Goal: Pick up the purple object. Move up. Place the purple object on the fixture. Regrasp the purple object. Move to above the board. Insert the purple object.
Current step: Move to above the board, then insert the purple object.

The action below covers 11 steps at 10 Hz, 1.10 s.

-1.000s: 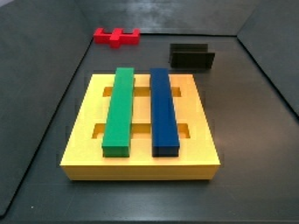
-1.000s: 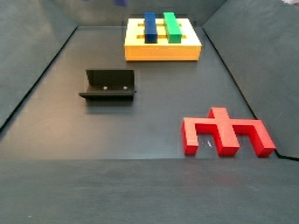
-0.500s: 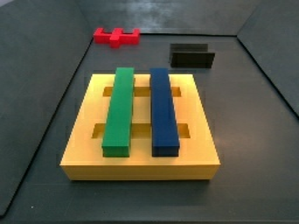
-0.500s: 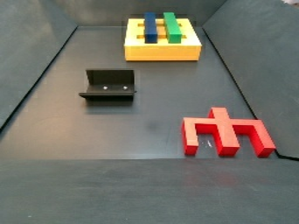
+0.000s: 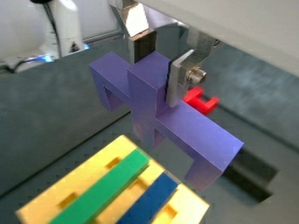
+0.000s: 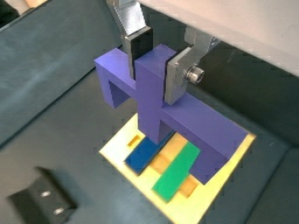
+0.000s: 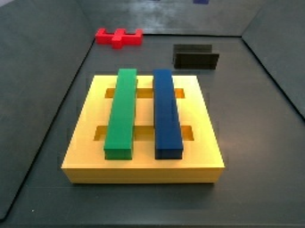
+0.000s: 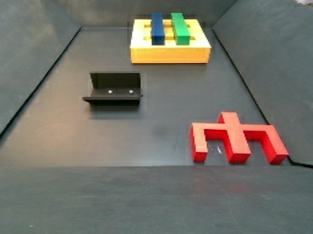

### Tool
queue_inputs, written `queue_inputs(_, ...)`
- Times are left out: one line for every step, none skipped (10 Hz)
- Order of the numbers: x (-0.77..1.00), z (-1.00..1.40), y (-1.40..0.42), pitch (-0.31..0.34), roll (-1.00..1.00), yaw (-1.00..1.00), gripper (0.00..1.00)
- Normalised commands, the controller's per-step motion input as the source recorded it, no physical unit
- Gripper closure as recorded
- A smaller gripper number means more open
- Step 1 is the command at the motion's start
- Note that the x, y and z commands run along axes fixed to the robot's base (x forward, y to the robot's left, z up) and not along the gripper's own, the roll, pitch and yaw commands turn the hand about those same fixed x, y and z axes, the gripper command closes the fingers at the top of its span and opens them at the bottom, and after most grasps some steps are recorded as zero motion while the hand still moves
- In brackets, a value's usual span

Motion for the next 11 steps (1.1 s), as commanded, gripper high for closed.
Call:
queue_inputs(-0.06,-0.01,0.03,0.043,-0.57,0.02,1.00)
queue_inputs(-0.05,0.00,0.02,0.011,-0.39,0.01,1.00)
queue_inputs(-0.04,0.00,0.01,-0.007,-0.22,0.00,1.00)
queue_inputs(0.06,-0.27,-0.04,-0.066,-0.14,0.00,1.00)
queue_inputs(0.00,-0.81,-0.56,-0.161,-0.03,0.00,1.00)
queue_inputs(0.00,-0.97,-0.79,-0.129,0.00,0.00,1.00)
queue_inputs(0.00,-0.95,-0.80,-0.136,0.00,0.00,1.00)
queue_inputs(0.00,-0.89,-0.71,-0.163,0.00,0.05,1.00)
queue_inputs(0.21,-0.86,-0.45,-0.180,0.00,0.12,1.00)
queue_inputs(0.40,-0.77,-0.34,-0.153,0.05,0.09,1.00)
queue_inputs(0.42,-0.77,-0.19,-0.080,0.06,0.03,1.00)
